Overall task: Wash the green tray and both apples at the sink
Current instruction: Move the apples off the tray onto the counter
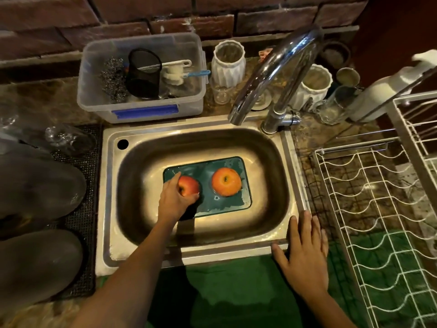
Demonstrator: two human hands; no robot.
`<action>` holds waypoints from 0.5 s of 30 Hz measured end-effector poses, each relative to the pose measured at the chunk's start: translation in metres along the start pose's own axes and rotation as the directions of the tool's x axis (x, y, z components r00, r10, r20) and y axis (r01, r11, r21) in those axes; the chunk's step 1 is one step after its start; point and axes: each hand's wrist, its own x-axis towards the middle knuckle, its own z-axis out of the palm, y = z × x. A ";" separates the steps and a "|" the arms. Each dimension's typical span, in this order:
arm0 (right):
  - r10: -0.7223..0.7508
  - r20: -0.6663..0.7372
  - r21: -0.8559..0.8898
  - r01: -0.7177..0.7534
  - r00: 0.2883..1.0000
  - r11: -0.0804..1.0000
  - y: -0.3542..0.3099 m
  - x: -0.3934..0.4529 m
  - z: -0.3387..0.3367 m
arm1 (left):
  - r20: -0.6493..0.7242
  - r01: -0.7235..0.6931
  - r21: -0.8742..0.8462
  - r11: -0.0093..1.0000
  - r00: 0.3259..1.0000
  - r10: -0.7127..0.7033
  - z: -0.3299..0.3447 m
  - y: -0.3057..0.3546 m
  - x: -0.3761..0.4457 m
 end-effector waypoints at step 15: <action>0.022 -0.061 0.010 -0.021 0.998 1.000 0.003 0.003 0.011 | -0.217 0.048 -0.180 0.983 0.972 -0.087 -0.067 0.017 -0.081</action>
